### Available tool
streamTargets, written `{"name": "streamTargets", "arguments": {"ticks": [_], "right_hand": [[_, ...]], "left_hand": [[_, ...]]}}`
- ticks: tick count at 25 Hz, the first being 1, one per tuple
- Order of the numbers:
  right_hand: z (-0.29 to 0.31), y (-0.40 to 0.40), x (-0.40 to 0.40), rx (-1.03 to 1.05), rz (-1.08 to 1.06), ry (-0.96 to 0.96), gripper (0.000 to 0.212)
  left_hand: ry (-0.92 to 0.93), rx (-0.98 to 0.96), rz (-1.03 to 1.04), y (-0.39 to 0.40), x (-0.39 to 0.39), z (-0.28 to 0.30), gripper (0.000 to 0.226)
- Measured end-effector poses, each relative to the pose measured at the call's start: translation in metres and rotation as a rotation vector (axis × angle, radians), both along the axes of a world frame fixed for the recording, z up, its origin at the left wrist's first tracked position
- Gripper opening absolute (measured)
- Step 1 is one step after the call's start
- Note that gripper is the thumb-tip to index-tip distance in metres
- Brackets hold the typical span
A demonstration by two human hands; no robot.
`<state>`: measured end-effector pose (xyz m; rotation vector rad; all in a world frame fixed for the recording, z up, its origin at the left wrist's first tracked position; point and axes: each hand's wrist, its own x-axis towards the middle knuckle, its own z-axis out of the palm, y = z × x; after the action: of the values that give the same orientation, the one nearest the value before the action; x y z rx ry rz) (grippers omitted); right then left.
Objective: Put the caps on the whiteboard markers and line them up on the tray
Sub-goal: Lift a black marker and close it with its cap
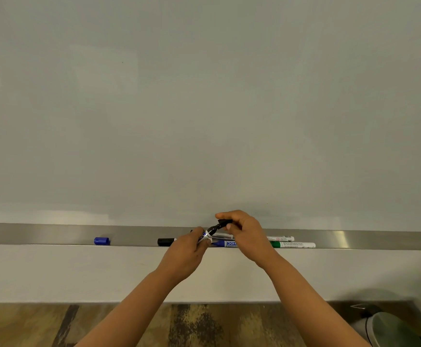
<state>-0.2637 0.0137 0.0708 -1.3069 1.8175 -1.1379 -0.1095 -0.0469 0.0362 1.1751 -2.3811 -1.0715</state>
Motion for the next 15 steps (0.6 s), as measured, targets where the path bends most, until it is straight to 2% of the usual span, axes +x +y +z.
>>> {"name": "streamTargets", "arguments": {"ticks": [6,15], "right_hand": [[0.0012,-0.0034,-0.0020,-0.013,0.042,0.102,0.036],[0.0000,-0.0013,-0.0025,-0.018,0.015,0.045,0.036]], "left_hand": [[0.004,0.023,0.028,-0.0007,0.0003,0.0030,0.015],[0.009,0.041,0.027,-0.0003,-0.0017,0.0062,0.016]]}}
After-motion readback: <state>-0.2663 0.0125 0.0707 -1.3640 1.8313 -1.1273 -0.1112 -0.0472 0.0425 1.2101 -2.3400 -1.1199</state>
